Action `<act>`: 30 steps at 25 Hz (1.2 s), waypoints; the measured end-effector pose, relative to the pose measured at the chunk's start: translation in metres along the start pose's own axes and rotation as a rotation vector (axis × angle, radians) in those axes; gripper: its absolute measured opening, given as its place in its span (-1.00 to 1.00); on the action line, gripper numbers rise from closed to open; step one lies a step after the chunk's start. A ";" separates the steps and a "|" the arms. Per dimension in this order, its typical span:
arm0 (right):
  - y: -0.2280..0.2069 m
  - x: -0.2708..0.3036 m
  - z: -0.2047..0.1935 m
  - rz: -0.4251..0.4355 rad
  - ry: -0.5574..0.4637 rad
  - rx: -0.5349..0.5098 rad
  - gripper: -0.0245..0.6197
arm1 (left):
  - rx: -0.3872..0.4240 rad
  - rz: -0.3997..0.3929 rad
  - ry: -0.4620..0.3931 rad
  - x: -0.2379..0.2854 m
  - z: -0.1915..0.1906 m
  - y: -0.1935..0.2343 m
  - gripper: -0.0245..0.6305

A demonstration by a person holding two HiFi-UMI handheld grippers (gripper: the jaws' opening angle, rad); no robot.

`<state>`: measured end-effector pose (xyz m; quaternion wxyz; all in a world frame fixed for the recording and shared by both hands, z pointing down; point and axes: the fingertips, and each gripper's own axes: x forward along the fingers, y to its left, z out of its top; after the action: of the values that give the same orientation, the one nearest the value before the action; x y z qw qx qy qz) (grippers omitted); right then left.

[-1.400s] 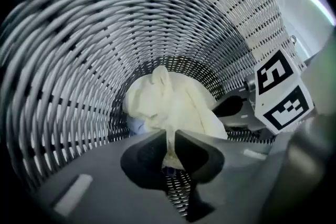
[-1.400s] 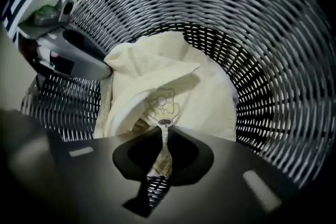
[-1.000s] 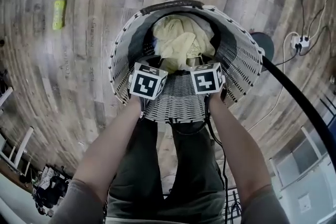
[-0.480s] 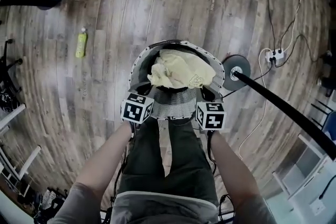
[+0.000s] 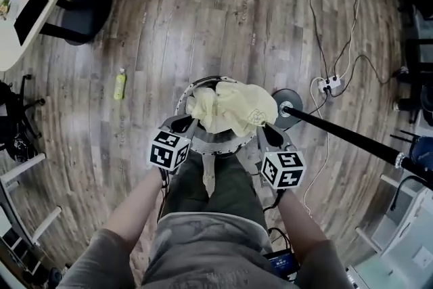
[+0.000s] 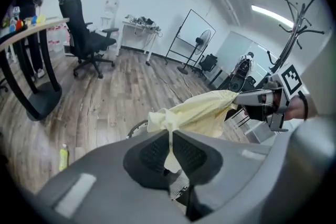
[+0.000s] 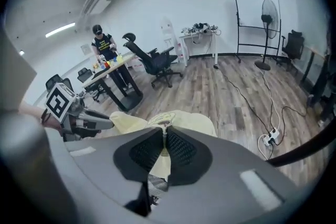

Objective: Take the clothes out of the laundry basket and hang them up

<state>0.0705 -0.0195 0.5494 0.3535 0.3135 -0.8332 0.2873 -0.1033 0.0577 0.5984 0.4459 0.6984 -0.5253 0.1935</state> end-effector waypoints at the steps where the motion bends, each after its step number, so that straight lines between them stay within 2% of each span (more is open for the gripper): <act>1: 0.005 -0.014 0.011 0.012 -0.017 -0.003 -0.79 | 0.016 0.001 -0.013 -0.012 0.012 -0.004 -0.86; 9: 0.046 -0.114 0.086 0.094 -0.121 -0.078 -0.79 | 0.130 0.006 -0.111 -0.104 0.102 -0.037 -0.86; 14: 0.074 -0.164 0.112 0.140 -0.179 -0.121 -0.79 | 0.093 -0.015 -0.174 -0.149 0.121 -0.071 -0.86; 18: 0.088 -0.195 0.126 0.146 -0.240 -0.125 -0.79 | 0.099 -0.026 -0.229 -0.172 0.135 -0.088 -0.86; 25: 0.076 -0.234 0.133 0.093 -0.317 -0.139 -0.79 | 0.197 -0.048 -0.223 -0.178 0.152 -0.116 -0.86; 30: 0.048 -0.281 0.159 0.012 -0.434 -0.109 -0.79 | 0.236 -0.129 -0.251 -0.174 0.187 -0.154 -0.86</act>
<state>0.1260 -0.0105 0.2279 0.1808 0.3435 -0.9058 0.1696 -0.0661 0.0084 0.3063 0.3031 0.7969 -0.5046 0.1361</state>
